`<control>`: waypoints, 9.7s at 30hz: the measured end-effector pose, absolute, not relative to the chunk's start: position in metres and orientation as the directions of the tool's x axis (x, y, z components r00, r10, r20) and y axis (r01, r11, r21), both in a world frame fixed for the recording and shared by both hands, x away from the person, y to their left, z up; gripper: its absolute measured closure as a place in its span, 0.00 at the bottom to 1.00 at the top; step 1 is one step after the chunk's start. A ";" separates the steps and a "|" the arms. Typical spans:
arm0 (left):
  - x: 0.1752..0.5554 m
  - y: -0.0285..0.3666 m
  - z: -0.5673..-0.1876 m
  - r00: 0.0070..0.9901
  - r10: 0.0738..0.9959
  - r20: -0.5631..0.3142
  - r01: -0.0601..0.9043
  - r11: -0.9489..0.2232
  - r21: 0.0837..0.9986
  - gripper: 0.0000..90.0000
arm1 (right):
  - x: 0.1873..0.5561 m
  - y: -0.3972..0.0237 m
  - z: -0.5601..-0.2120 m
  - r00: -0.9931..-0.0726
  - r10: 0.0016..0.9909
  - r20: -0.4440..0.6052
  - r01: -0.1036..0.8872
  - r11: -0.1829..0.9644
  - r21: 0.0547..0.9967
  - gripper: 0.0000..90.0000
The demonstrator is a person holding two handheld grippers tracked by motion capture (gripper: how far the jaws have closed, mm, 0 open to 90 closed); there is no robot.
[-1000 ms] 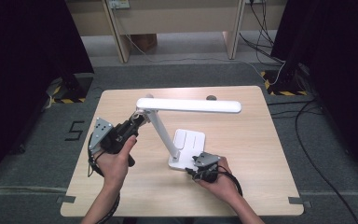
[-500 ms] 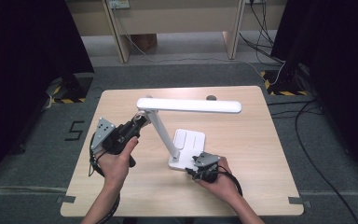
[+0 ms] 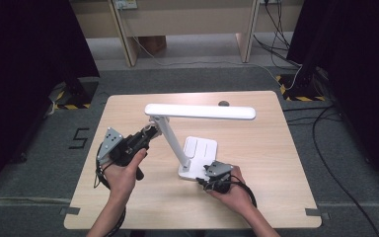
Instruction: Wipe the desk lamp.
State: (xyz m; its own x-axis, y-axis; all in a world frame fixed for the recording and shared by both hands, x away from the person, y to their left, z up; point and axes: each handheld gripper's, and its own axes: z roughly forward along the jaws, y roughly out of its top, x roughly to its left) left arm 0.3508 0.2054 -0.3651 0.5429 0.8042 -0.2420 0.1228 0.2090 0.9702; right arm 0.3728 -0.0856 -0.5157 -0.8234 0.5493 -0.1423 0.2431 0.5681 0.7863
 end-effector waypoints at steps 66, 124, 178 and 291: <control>0.354 0.194 -0.412 0.549 0.794 -0.262 0.229 0.158 0.960 0.90 | 0.372 -0.085 -0.516 -0.823 0.551 -0.139 0.248 0.568 0.785 0.51; 0.356 0.186 -0.440 0.550 0.801 -0.236 0.262 0.102 0.960 0.90 | 0.371 -0.085 -0.516 -0.820 0.557 -0.133 0.259 0.567 0.782 0.51; 0.359 0.174 -0.475 0.593 0.786 -0.177 0.339 -0.044 0.940 0.88 | 0.373 -0.086 -0.516 -0.820 0.552 -0.152 0.243 0.575 0.781 0.51; 0.347 0.198 -0.424 0.710 0.647 -0.277 0.399 -0.045 0.916 0.50 | 0.370 -0.074 -0.457 -0.866 0.478 -0.146 0.221 0.629 0.745 0.94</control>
